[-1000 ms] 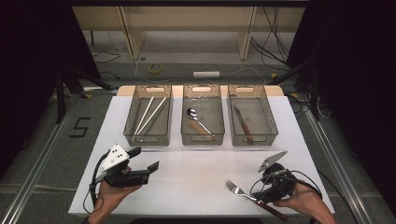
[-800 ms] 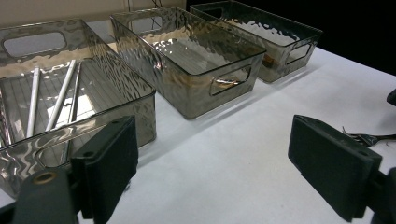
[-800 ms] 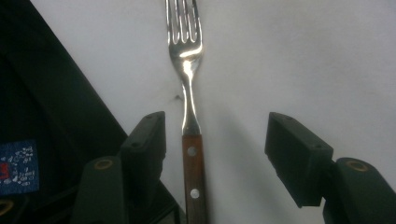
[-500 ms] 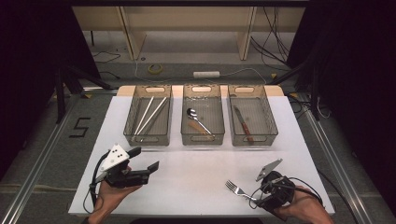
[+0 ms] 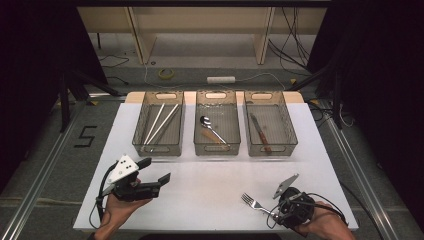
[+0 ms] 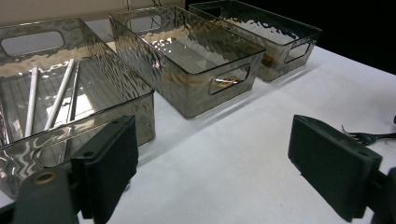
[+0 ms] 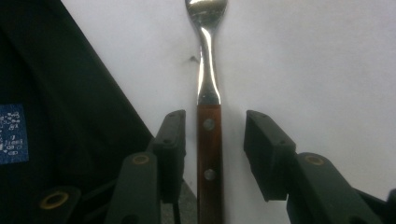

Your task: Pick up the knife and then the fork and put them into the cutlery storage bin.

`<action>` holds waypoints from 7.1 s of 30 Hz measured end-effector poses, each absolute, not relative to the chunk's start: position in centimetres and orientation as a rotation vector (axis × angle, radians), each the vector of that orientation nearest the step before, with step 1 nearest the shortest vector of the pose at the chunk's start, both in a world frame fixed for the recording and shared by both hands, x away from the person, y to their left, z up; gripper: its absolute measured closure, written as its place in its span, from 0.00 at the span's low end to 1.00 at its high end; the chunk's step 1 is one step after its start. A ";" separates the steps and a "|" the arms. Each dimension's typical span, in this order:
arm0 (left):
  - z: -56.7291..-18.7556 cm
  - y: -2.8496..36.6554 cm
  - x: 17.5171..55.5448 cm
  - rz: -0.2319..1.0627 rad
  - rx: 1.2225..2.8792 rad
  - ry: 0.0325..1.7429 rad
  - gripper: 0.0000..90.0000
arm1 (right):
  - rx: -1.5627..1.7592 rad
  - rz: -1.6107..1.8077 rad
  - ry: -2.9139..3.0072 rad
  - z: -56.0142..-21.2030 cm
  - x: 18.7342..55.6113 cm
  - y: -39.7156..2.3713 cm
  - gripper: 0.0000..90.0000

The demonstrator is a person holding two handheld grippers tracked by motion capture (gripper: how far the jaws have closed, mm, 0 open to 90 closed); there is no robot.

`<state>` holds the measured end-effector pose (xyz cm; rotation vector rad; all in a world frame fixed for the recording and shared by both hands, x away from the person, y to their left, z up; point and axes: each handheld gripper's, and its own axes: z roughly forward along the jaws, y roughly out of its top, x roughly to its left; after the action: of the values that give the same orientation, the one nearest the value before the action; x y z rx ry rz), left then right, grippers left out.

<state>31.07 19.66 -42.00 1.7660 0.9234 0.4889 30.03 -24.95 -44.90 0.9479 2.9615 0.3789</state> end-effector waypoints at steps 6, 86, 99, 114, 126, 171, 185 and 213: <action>-42.0 19.7 31.1 0.488 1.768 0.923 0.17 | 0.929 0.337 2.975 -45.3 29.9 -24.8 0.71; -42.1 19.7 31.1 0.493 1.761 0.932 0.17 | 0.881 0.511 2.798 -39.7 35.5 -24.6 0.87; -42.0 19.8 31.1 0.495 1.760 0.933 0.17 | 0.903 0.576 2.750 -38.0 38.0 -24.4 0.87; -42.1 19.8 31.1 0.495 1.760 0.930 0.17 | 0.925 0.617 2.707 -35.4 41.6 -23.2 0.87; -42.1 19.7 31.1 0.494 1.763 0.930 0.17 | 1.004 0.658 2.676 -34.4 45.1 -23.6 0.87; -42.1 19.7 31.1 0.502 1.763 0.921 0.17 | 1.340 0.662 2.444 -35.5 53.3 -24.5 0.87; -42.1 19.7 31.1 0.501 1.763 0.922 0.17 | 1.411 0.637 2.387 -37.5 53.9 -24.7 0.87; -42.1 19.7 31.0 0.502 1.770 0.917 0.17 | 1.466 0.556 2.424 -40.6 54.0 -24.2 0.86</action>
<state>31.05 19.71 -42.11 1.7705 0.9174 0.5023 53.99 -24.18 -40.60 1.4661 2.4239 0.5564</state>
